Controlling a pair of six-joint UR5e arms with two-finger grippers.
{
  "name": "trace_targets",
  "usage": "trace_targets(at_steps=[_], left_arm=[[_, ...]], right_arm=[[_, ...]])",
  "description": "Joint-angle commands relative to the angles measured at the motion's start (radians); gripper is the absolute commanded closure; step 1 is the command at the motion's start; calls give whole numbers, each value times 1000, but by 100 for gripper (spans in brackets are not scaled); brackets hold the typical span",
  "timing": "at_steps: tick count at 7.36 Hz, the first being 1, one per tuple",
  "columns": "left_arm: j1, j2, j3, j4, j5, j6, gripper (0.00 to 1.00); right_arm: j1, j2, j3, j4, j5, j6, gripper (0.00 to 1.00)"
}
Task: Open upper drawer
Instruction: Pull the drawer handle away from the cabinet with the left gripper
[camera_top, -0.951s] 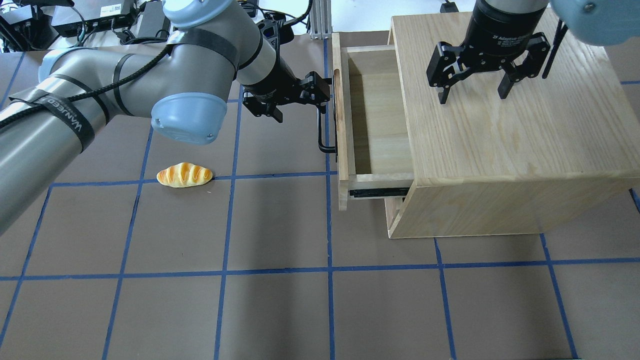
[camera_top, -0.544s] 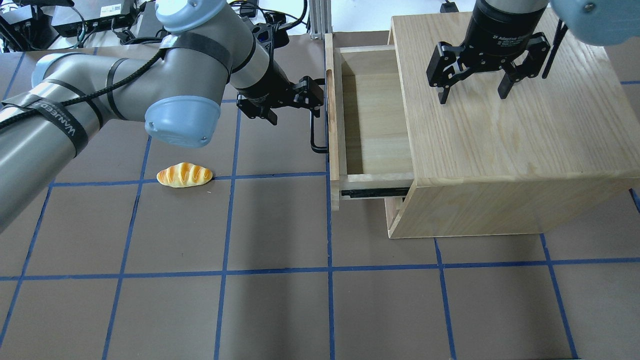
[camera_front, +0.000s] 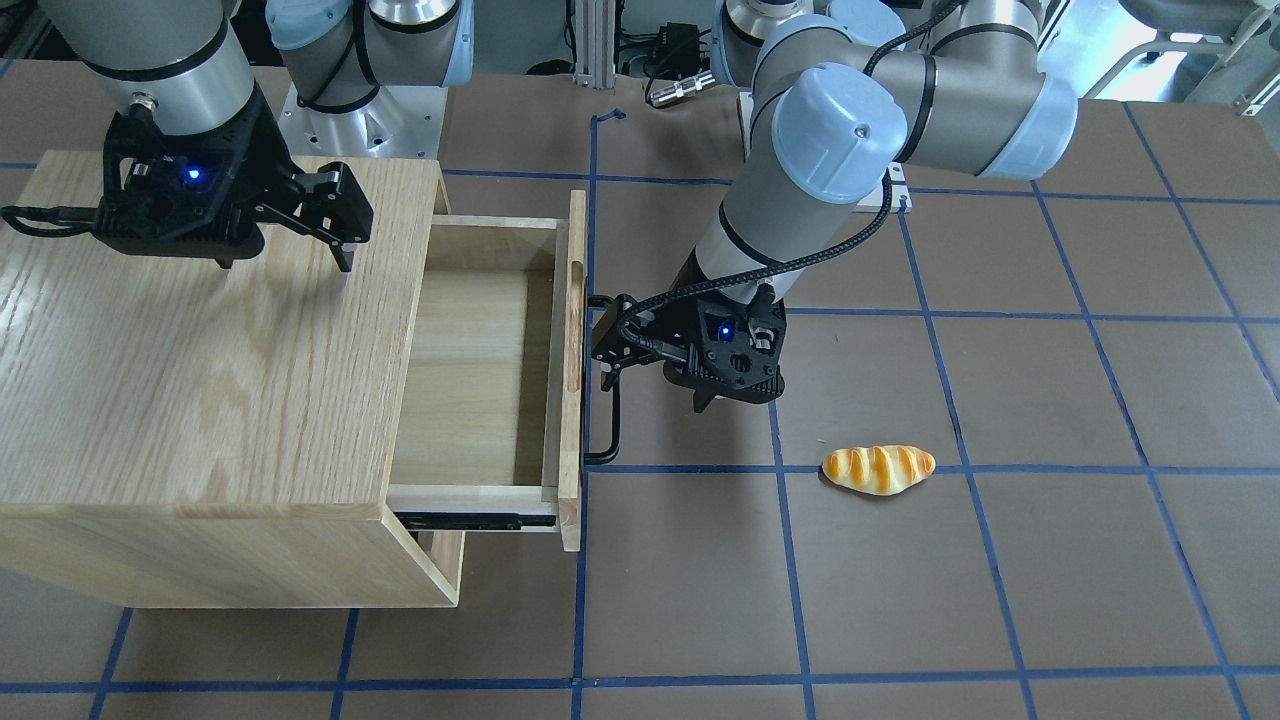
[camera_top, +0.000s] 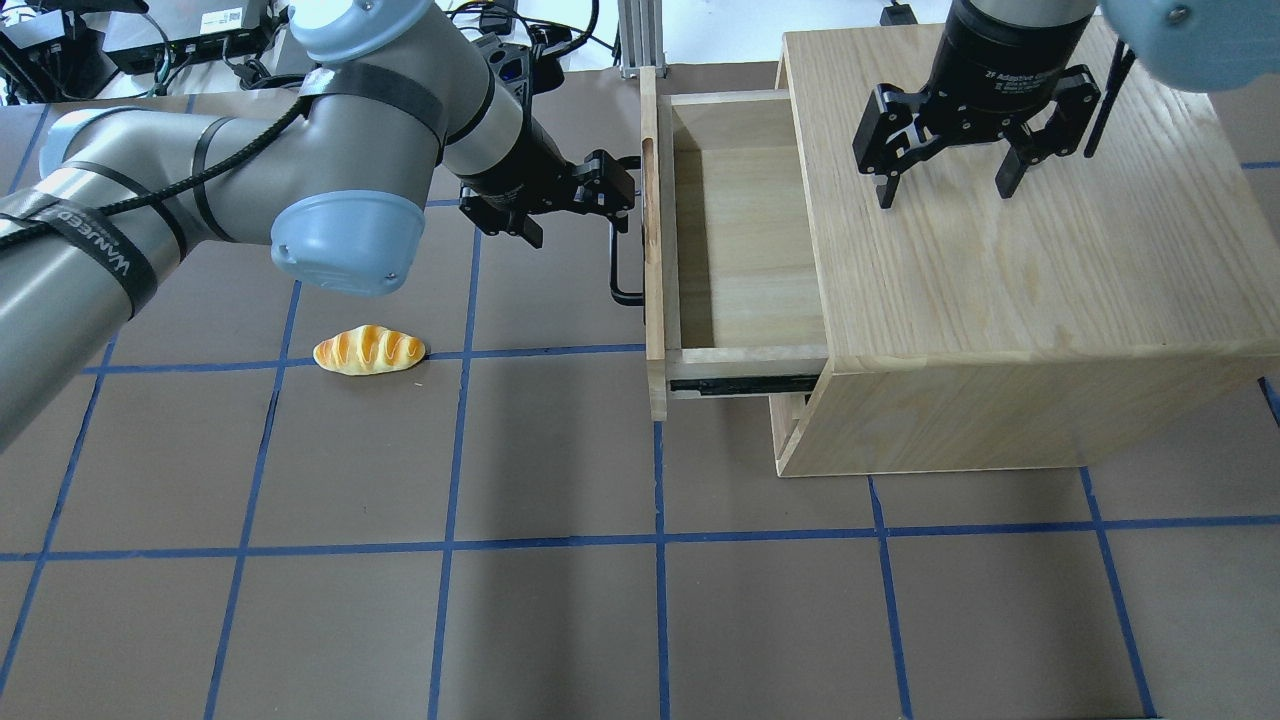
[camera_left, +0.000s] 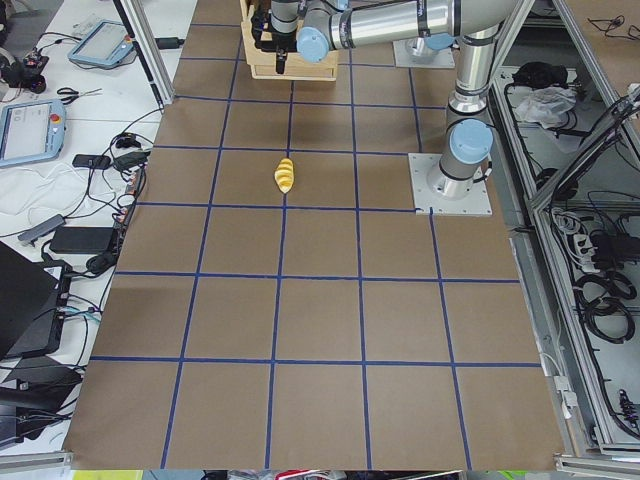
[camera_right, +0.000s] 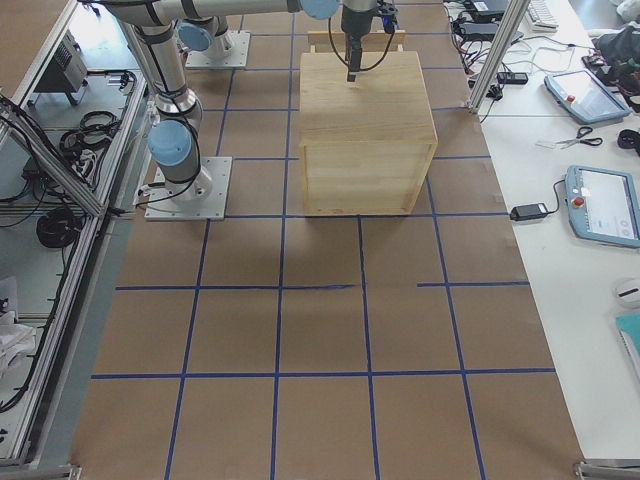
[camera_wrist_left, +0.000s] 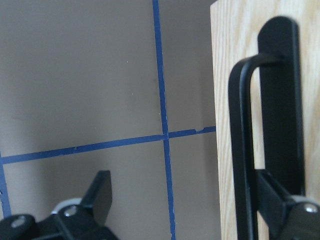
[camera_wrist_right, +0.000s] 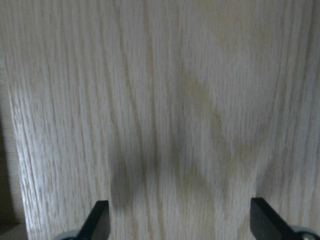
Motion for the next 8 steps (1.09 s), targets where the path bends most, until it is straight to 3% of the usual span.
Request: trace_targets(at_steps=[1,8], left_arm=[[7,4,-1,-2,1,16,0],[53,31,-33,-1,-5,68,0]], right_arm=[[0,0,0,0,0,0,0],[0,0,0,0,0,1,0]])
